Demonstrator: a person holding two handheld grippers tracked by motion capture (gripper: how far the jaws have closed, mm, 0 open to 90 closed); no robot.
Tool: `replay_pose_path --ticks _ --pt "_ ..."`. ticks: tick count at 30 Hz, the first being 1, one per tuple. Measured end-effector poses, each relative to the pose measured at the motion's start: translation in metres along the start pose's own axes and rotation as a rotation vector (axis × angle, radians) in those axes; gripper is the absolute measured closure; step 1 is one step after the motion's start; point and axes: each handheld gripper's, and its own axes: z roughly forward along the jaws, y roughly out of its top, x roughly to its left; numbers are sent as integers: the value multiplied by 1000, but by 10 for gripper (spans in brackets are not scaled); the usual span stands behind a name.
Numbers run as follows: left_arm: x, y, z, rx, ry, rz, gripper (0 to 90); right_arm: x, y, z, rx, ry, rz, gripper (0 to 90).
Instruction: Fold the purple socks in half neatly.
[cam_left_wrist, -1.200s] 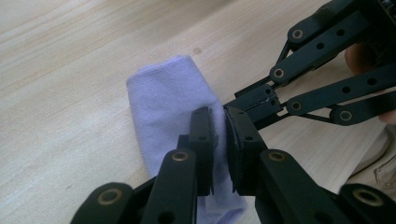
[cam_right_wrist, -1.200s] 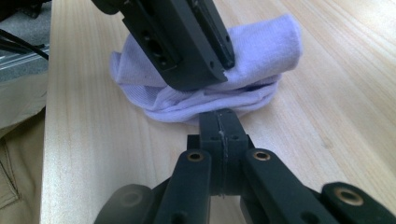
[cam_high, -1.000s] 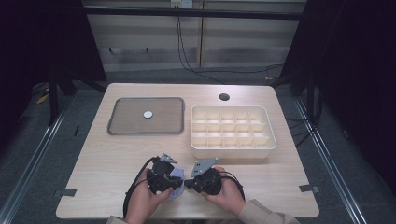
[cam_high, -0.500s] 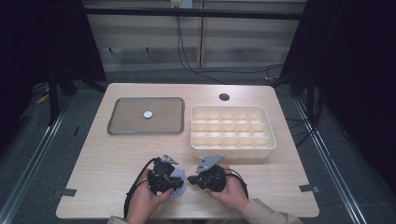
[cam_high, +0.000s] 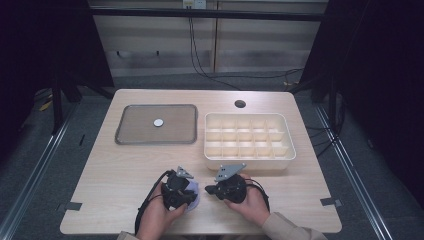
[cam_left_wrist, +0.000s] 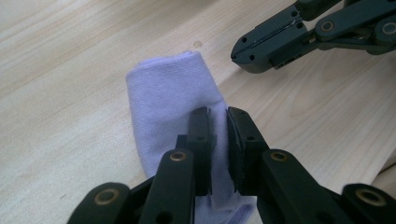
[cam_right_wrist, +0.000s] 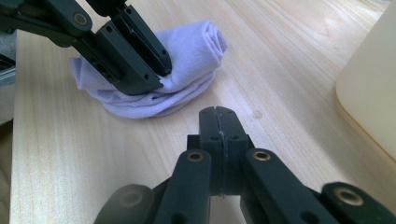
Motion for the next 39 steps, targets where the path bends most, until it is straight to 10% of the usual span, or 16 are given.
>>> replay_pose_path --ticks 19,39 --pt "5 5 -6 8 -110 -61 740 -2 0 1 -2 -3 -9 900" --pt "8 11 -21 -39 -122 -100 682 1 0 3 4 7 -16 900"
